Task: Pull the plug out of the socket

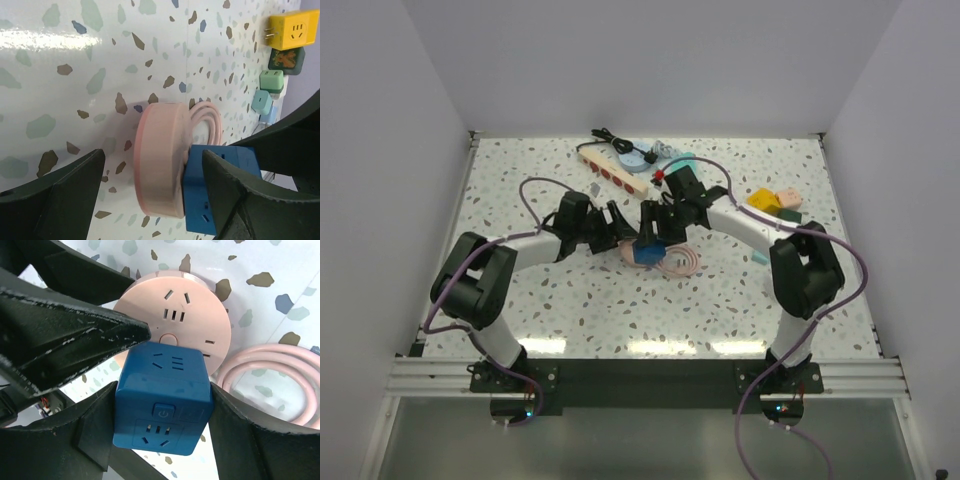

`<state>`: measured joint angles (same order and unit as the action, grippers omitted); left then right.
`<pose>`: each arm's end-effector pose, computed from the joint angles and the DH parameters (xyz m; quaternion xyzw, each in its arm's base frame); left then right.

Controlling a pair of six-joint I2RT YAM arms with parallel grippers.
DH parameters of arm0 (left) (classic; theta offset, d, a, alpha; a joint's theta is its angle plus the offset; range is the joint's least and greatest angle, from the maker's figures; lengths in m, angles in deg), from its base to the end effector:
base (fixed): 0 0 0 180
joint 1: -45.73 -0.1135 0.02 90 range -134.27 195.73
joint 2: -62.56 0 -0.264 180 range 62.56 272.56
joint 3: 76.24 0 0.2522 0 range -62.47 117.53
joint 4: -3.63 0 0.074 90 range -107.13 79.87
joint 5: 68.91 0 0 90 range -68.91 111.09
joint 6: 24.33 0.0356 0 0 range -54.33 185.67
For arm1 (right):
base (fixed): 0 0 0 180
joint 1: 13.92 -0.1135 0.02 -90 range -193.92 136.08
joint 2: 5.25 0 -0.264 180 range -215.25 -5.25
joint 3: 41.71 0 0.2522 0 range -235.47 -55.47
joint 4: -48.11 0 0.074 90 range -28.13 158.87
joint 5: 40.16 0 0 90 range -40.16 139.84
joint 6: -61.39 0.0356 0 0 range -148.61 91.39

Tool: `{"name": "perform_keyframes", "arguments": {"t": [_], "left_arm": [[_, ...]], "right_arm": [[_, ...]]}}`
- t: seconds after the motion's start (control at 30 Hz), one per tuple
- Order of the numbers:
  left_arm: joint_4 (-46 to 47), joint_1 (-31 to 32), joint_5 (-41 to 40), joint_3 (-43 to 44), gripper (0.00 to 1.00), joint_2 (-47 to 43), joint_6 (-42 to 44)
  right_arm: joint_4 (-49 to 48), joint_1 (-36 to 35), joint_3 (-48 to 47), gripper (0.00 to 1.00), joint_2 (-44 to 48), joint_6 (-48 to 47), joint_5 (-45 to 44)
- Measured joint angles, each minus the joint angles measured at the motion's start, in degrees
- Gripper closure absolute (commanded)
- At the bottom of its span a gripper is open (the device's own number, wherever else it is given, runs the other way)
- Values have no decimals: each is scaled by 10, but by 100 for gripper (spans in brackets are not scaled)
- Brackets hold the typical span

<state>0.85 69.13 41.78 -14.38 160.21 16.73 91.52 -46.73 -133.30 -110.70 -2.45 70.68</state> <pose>0.3104 -0.1480 0.1608 -0.1199 0.8816 -0.3825 0.2491 0.3236 0.2237 0.2173 -0.1056 0.9391 0.2875 0.1558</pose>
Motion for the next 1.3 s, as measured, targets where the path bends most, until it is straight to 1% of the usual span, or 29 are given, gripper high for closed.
{"name": "perform_keyframes", "arguments": {"t": [0.17,0.3,0.4,0.43,0.5,0.6,0.63,0.7,0.73,0.8,0.97,1.03,1.07,1.1,1.17,1.2,1.23,1.3], "left_arm": [[9,4,7,-6,19,6,-25],[28,15,10,-5,20,26,-47],[48,20,18,-5,28,40,-69],[54,20,21,-5,32,43,-75],[64,22,26,-4,36,51,-85],[69,24,28,-3,45,61,-94],[71,24,28,-3,53,64,-100],[71,24,26,-3,58,69,-111],[72,24,26,-3,65,72,-117],[80,24,29,-3,70,74,-132],[95,24,30,-3,77,75,-155],[96,24,31,-3,83,78,-161],[96,24,31,-2,86,79,-163],[96,24,31,0,93,81,-164],[95,24,32,8,99,87,-164],[94,24,33,12,100,91,-162],[92,24,34,16,100,95,-159],[84,23,37,29,100,104,-146]], "right_arm": [[-27,5,28,100,28,14,-1],[-40,6,33,100,29,23,14],[-40,6,35,100,29,23,28],[-43,6,36,100,29,23,30],[-48,6,40,100,29,24,30],[-52,8,49,100,31,26,27],[-54,9,52,100,32,27,26],[-58,10,61,100,37,31,23],[-60,10,65,100,42,34,17],[-65,10,75,100,54,37,7],[-70,10,77,100,62,39,-3],[-69,10,78,100,62,39,-3],[-69,10,78,96,62,39,-3],[-68,10,78,83,62,39,-3],[-66,11,78,71,61,38,-3],[-65,12,78,62,59,36,-3],[-63,14,76,50,56,33,-2],[-51,14,68,40,45,21,0]]}}
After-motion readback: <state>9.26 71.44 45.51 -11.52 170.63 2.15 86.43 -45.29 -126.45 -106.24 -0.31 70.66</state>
